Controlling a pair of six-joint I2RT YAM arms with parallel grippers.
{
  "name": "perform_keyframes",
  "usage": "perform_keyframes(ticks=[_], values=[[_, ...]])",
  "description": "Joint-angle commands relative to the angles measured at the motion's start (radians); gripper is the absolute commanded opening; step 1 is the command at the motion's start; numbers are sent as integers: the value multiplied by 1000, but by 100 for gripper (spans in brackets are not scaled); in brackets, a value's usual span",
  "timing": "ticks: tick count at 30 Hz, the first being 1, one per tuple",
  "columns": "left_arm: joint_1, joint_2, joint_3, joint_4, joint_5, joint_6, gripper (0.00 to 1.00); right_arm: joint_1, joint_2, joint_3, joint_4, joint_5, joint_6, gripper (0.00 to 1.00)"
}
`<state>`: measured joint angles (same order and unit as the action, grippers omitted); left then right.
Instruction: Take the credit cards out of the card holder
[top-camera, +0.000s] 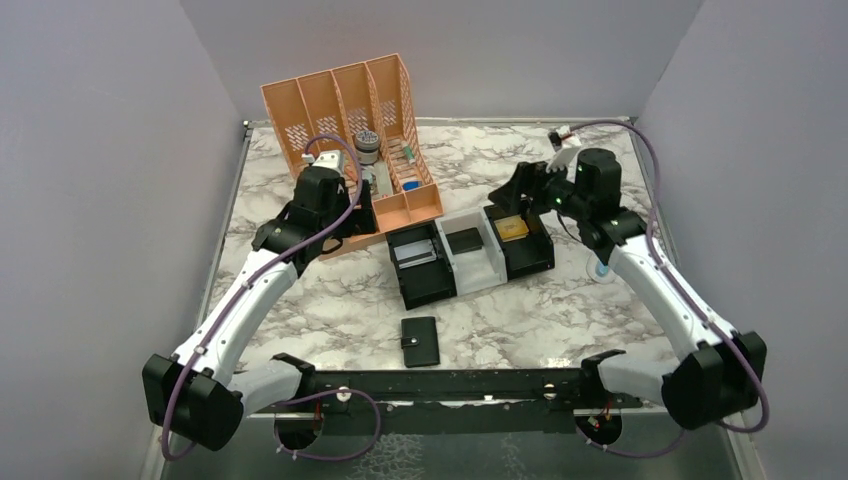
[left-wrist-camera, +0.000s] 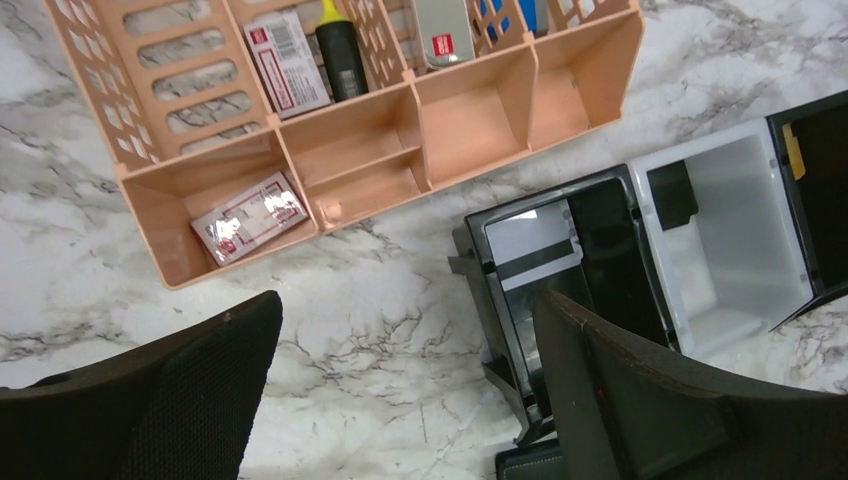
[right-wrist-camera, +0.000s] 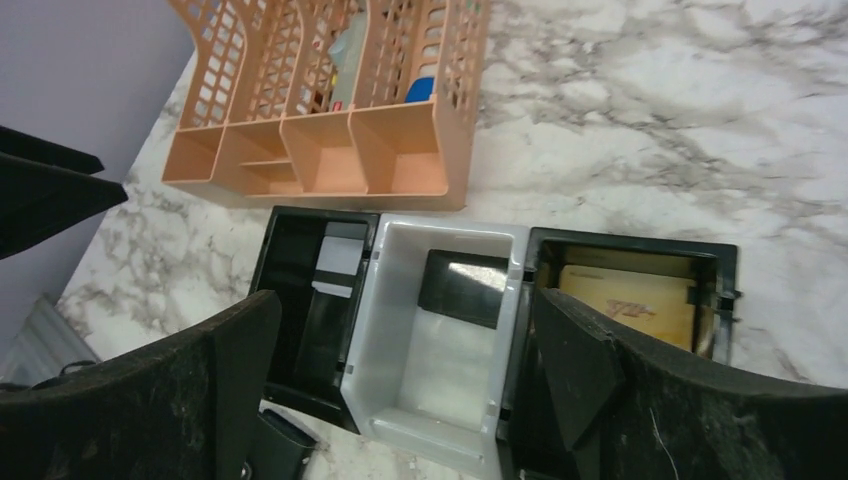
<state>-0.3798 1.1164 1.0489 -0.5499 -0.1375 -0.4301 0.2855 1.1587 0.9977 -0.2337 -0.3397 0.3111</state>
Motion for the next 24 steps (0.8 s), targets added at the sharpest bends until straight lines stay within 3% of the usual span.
perform_keyframes(ticks=[1,10,24], values=[[10,13,-40,39,59,-54,99,-10,138,75,27,-204,69,99],[16,6,-117,55,45,-118,99,51,491,305,8,-278,89,100],[25,-53,-185,66,-33,-204,99,146,985,784,-95,-153,78,99]])
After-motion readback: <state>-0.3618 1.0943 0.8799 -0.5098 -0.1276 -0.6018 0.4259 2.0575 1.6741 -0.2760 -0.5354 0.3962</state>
